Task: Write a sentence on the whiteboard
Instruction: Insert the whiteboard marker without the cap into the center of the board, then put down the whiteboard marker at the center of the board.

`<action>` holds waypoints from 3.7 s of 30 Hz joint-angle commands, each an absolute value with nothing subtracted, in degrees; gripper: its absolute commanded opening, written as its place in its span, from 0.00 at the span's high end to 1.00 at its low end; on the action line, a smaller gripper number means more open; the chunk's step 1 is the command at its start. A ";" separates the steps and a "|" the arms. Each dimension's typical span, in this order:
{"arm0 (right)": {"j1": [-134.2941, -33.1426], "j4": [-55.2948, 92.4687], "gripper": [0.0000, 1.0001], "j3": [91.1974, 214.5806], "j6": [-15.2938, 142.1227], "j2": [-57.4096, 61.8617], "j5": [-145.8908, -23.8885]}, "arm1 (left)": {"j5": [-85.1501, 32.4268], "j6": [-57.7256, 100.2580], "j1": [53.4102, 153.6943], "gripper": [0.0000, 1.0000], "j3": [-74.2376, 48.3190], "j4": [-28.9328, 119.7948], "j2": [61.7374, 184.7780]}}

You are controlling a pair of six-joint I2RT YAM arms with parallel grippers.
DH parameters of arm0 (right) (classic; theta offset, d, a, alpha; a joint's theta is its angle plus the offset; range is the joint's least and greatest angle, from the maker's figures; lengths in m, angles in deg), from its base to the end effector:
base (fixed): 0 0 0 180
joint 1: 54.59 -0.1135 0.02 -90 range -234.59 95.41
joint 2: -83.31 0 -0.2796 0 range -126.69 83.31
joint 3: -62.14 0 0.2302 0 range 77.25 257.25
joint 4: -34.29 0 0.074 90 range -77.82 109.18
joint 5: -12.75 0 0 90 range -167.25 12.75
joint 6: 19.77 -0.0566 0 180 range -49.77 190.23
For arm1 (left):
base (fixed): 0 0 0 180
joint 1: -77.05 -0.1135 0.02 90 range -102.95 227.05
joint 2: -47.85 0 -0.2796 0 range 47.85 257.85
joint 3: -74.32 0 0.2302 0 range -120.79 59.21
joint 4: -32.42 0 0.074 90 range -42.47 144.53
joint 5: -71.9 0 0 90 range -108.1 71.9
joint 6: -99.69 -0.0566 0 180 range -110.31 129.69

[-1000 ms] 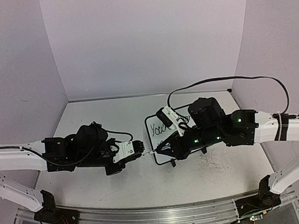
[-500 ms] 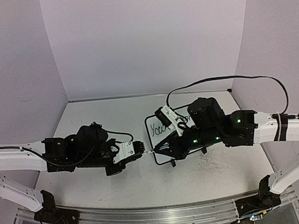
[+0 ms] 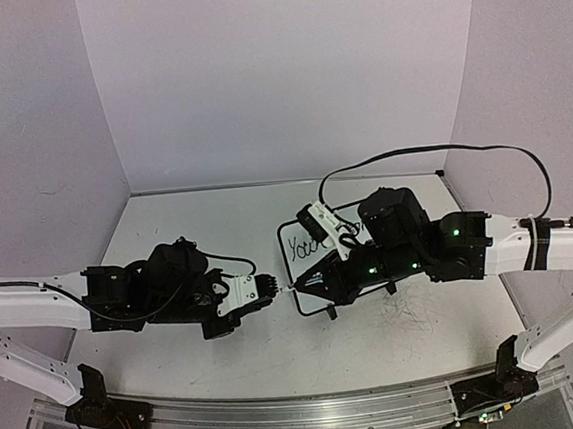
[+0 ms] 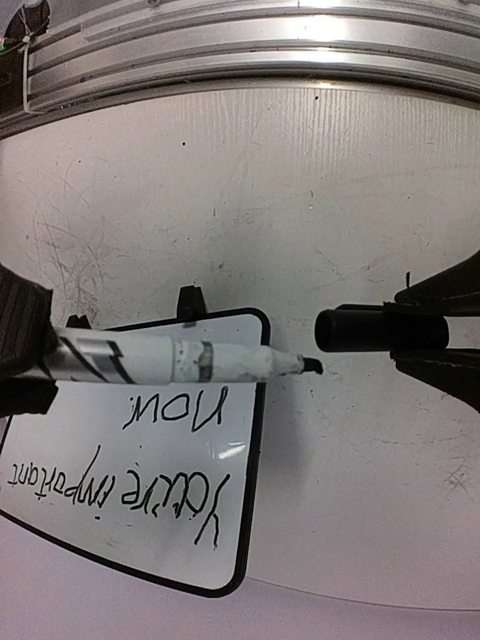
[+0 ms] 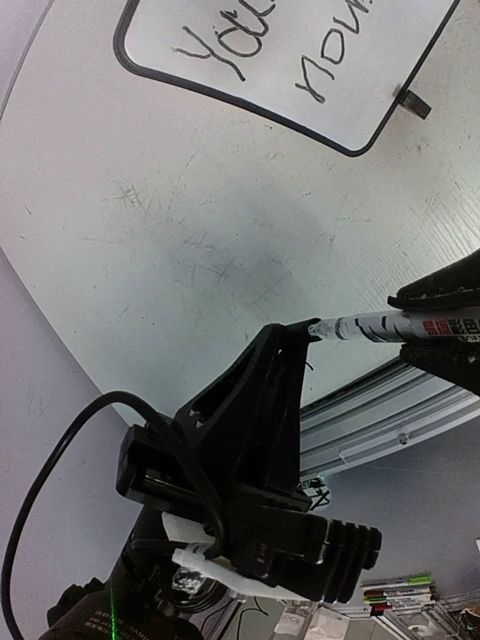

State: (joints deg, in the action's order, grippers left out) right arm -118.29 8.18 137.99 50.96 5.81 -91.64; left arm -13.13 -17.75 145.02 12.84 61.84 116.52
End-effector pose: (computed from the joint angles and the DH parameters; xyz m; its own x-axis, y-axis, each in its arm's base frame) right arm 0.1219 0.2784 0.3198 -0.5135 -0.3176 -0.7971 -0.8436 0.3568 0.4013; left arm 0.0988 -0.2312 0.2674 0.2150 0.6925 -0.6886 0.8995 0.1341 0.4158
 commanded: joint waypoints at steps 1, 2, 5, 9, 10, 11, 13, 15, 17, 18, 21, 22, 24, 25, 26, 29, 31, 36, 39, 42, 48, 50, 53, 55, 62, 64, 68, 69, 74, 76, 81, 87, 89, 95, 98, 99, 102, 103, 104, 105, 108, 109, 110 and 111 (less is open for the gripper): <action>-118.69 9.95 1.00 137.65 50.37 7.94 -90.47 | -12.21 -18.62 145.33 1.00 12.47 60.02 116.16; -118.69 9.95 1.00 137.73 50.37 7.70 -90.65 | -12.19 -18.63 145.34 1.00 12.46 60.02 116.15; -118.69 9.95 1.00 137.81 50.37 6.88 -90.85 | -12.12 -18.60 145.34 1.00 12.53 60.01 115.83; -118.81 9.95 1.00 137.93 50.46 6.09 -91.50 | -12.03 -18.55 145.33 1.00 12.56 60.01 115.70; -118.87 9.95 1.00 137.98 50.50 5.96 -91.57 | -12.03 -18.54 145.35 1.00 12.55 60.01 115.72; -118.88 9.91 1.00 137.99 50.50 5.88 -91.61 | -11.99 -18.53 145.38 1.00 12.58 60.00 115.73; -118.92 9.91 1.00 137.83 50.46 5.88 -91.54 | -11.95 -18.53 145.42 1.00 12.62 60.01 115.64; -118.97 9.78 1.00 137.74 50.45 5.89 -91.58 | -11.94 -18.53 145.43 1.00 12.63 60.03 115.53; -118.95 9.60 1.00 137.65 50.45 5.88 -91.64 | -11.81 -18.53 145.44 1.00 12.65 60.01 115.44; -118.93 9.53 1.00 137.57 50.45 5.88 -91.58 | -11.78 -18.53 145.43 1.00 12.63 59.99 115.44; -118.97 9.25 1.00 137.46 50.45 5.58 -91.42 | -11.77 -18.53 145.42 1.00 12.63 60.02 115.42; -118.98 9.08 1.00 137.51 50.45 5.49 -91.30 | -11.78 -18.53 145.43 1.00 12.63 60.04 115.38; -118.99 8.75 1.00 137.51 50.53 5.44 -91.15 | -11.72 -18.53 145.43 1.00 12.64 60.01 115.27; -119.02 8.66 1.00 137.42 50.53 5.44 -91.14 | -11.69 -18.53 145.42 1.00 12.63 60.01 115.26; -119.06 8.64 1.00 137.38 50.48 5.44 -91.15 | -11.68 -18.53 145.37 1.00 12.63 60.01 115.20; -119.02 8.64 1.00 137.58 50.40 5.09 -91.05 | -11.77 -18.54 145.43 1.00 12.54 60.01 115.11; -119.03 8.64 1.00 137.84 50.42 4.73 -90.84 | -11.89 -18.53 145.43 1.00 12.58 60.02 115.05; -119.11 8.64 1.00 138.69 50.55 3.88 -90.70 | -12.20 -18.50 145.45 1.00 12.60 60.01 114.99; -119.20 8.63 1.00 139.23 50.66 3.28 -90.61 | -12.25 -18.53 145.42 1.00 12.56 60.01 114.93; -119.24 8.72 1.00 139.77 50.85 2.65 -90.60 | -12.47 -18.53 145.43 1.00 12.61 59.93 114.65; -119.32 9.42 1.00 140.64 51.01 1.13 -91.17 | -13.17 -18.53 145.52 1.00 12.54 59.93 114.64; -119.32 9.82 1.00 140.88 51.07 0.72 -91.29 | -13.24 -18.55 145.68 1.00 12.67 59.80 114.43; -119.36 11.31 1.00 140.41 50.80 1.14 -91.85 | -12.92 -18.70 145.84 1.00 13.00 59.55 114.33; -119.35 12.21 1.00 140.11 50.55 1.48 -92.79 | -12.72 -18.75 146.04 1.00 13.11 59.44 114.12; -119.31 14.36 1.00 139.13 49.70 0.03 -96.10 | -12.01 -18.54 146.33 1.00 13.33 58.31 112.96; -119.30 15.49 1.00 138.79 49.53 -1.25 -97.17 | -11.54 -18.00 146.53 1.00 13.52 57.25 112.40; -119.30 16.31 1.00 139.90 49.61 -4.34 -98.72 | -9.11 -17.28 147.63 1.00 14.04 54.99 111.30; -119.33 16.38 1.00 140.49 49.61 -5.25 -99.37 | -8.28 -17.43 148.18 1.00 14.39 54.31 110.90; -119.49 18.45 1.00 143.32 48.10 -10.19 -103.61 | -3.71 -18.63 151.00 1.00 16.23 50.77 109.09; -119.78 19.13 1.00 144.42 46.72 -12.35 -104.69 | -1.58 -19.24 152.18 1.00 16.87 49.52 108.61; -120.26 23.69 1.00 146.41 40.32 -17.44 -107.84 | 1.94 -20.78 155.13 1.00 18.87 45.30 106.80; -121.04 32.49 1.00 146.78 29.75 -21.80 -112.63 | 8.17 -23.88 159.83 1.00 20.47 41.85 107.95; -121.06 34.67 1.00 146.62 26.16 -22.64 -112.24 | 8.54 -23.87 160.39 1.00 20.61 40.87 108.05; -121.07 44.80 1.00 143.52 15.41 -22.99 -111.11 | 7.94 -23.00 160.45 1.00 20.38 39.75 108.07; -120.67 45.14 1.00 139.86 16.69 -20.05 -107.04 | 8.17 -21.72 160.38 0.99 19.55 40.41 108.55; -120.25 45.08 1.00 138.14 17.55 -18.63 -105.77 | 8.80 -20.68 160.39 0.95 18.79 41.15 108.91; -119.49 44.88 1.00 133.25 23.90 -14.98 -101.39 | 10.07 -17.43 160.41 0.69 15.68 44.99 110.07; -119.47 44.55 1.00 131.99 26.90 -14.38 -100.41 | 10.05 -16.46 160.37 0.60 14.67 46.52 110.15; -119.46 43.86 1.00 130.85 29.95 -13.88 -99.19 | 9.59 -15.49 160.34 0.52 13.76 48.24 110.02; -119.45 43.88 1.00 128.95 32.38 -13.41 -98.07 | 8.98 -14.89 160.32 0.46 12.99 49.86 109.78; -120.20 44.36 1.00 126.06 38.55 -13.22 -93.89 | 8.30 -11.62 160.30 0.26 11.17 52.15 108.06; -120.67 44.20 1.00 125.94 40.32 -13.60 -92.40 | 8.71 -10.29 160.30 0.24 10.52 52.83 107.40; -121.24 43.90 1.00 126.27 42.15 -14.43 -90.74 | 9.83 -8.35 160.31 0.23 9.96 53.15 106.84; -121.56 43.73 1.00 126.86 43.14 -15.51 -89.68 | 11.80 -6.23 160.31 0.23 9.31 53.26 106.37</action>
State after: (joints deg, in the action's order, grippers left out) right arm -119.90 41.26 126.44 33.05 -14.77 -97.45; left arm 9.75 -13.92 160.36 12.64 53.04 108.89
